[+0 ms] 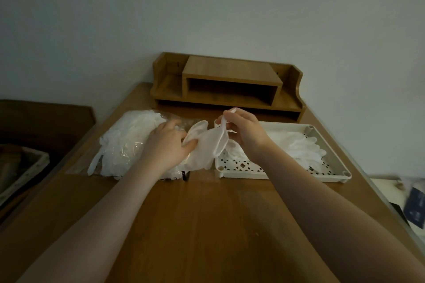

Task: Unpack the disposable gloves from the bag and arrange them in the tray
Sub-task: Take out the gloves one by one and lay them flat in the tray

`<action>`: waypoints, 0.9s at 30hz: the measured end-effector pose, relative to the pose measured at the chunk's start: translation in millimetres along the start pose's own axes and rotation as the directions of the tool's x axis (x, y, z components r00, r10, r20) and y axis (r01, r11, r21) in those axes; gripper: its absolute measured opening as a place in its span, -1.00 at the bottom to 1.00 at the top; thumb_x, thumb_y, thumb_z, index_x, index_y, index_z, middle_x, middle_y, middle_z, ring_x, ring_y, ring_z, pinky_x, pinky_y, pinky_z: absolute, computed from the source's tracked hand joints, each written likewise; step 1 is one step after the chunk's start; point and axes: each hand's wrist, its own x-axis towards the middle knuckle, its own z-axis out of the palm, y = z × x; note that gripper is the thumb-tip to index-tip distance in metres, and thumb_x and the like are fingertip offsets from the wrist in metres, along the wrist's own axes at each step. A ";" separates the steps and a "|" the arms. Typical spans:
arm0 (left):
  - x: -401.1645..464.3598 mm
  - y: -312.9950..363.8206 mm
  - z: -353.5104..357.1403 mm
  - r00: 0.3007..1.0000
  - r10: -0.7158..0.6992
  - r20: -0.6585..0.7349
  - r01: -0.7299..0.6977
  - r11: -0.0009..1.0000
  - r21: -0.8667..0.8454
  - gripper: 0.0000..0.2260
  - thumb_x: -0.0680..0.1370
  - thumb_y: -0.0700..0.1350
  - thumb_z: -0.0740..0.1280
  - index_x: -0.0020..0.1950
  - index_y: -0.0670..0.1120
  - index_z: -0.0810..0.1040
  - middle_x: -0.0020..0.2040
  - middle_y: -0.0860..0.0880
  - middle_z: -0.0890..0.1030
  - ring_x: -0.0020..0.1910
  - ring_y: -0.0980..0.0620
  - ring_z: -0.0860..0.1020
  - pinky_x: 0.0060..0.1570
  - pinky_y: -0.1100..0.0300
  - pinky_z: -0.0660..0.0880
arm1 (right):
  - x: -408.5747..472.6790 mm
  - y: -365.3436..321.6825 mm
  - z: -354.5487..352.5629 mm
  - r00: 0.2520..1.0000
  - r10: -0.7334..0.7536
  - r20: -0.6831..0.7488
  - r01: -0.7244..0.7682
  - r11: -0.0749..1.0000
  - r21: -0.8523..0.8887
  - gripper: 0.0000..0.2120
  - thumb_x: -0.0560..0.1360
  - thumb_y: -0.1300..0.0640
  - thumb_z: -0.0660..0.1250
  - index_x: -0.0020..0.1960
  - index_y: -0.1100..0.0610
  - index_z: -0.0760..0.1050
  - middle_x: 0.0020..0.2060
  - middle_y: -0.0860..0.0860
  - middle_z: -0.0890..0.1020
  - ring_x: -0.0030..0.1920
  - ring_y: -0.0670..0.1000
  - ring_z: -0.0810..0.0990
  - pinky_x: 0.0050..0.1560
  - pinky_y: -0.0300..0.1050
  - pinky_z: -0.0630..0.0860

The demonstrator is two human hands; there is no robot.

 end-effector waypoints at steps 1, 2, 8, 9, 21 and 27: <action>1.1 0.0 0.1 0.999 -0.011 -0.040 0.013 0.999 0.029 -0.68 0.56 0.10 0.20 -0.07 -0.07 0.64 0.37 -0.01 0.40 0.32 -0.05 0.34 0.28 0.03 0.27 | -0.5 1.8 1.0 1.000 0.014 -0.025 -0.014 1.000 0.003 -0.82 0.60 0.16 0.20 -0.11 0.22 0.49 -0.25 0.06 0.56 -0.21 0.02 0.54 -0.11 -0.17 0.51; 2.3 0.3 0.2 0.997 -0.024 -0.076 0.029 0.997 0.070 -0.70 0.55 0.08 0.22 -0.07 -0.06 0.66 0.34 0.00 0.43 0.30 -0.04 0.34 0.26 0.05 0.28 | -0.4 3.2 0.9 0.998 0.020 -0.054 -0.018 0.999 0.037 -0.82 0.60 0.16 0.20 -0.12 0.21 0.49 -0.26 0.04 0.56 -0.19 0.01 0.55 -0.08 -0.15 0.50; 11.4 8.7 -2.8 0.993 -0.037 -0.111 0.039 0.999 0.015 -0.69 0.54 0.03 0.22 0.11 -0.11 0.63 0.25 0.00 0.48 0.13 0.00 0.45 0.12 0.09 0.38 | -3.8 -7.4 2.0 0.985 0.103 -0.138 -0.027 0.883 0.469 -0.72 0.60 0.10 0.16 -0.14 0.22 0.54 -0.26 0.06 0.59 -0.17 0.04 0.56 0.02 -0.01 0.49; 12.2 8.7 -3.2 0.992 -0.070 -0.100 0.063 0.995 -0.077 -0.68 0.56 0.05 0.20 0.08 -0.12 0.63 0.24 0.00 0.49 0.05 0.02 0.47 0.03 0.12 0.40 | -4.4 -11.0 0.4 0.983 0.131 -0.129 -0.041 0.840 0.542 -0.66 0.60 0.08 0.15 -0.19 0.21 0.59 -0.27 0.06 0.62 -0.19 0.05 0.58 0.02 0.00 0.49; 5.4 5.4 7.3 0.992 0.056 -0.110 -0.020 0.953 0.303 -0.66 0.46 -0.24 0.34 0.24 -0.16 0.48 0.28 -0.21 0.40 0.27 -0.24 0.38 0.22 -0.09 0.34 | -7.6 -29.9 -23.8 0.999 0.003 -0.051 0.044 0.447 0.893 -0.68 0.61 0.08 0.10 0.05 0.31 0.48 -0.13 0.18 0.68 -0.09 0.15 0.68 -0.17 -0.03 0.65; 14.6 25.3 -1.7 0.997 0.044 0.071 -0.049 0.997 0.065 -0.59 0.62 -0.03 0.12 0.47 -0.02 0.28 0.54 -0.05 0.10 0.52 -0.07 -0.04 0.48 -0.02 -0.06 | -11.8 -46.9 -23.0 0.995 -0.102 -0.006 0.066 0.602 0.796 -0.73 0.61 0.18 0.12 -0.17 0.26 0.50 -0.25 0.15 0.61 -0.07 0.15 0.67 -0.14 -0.07 0.63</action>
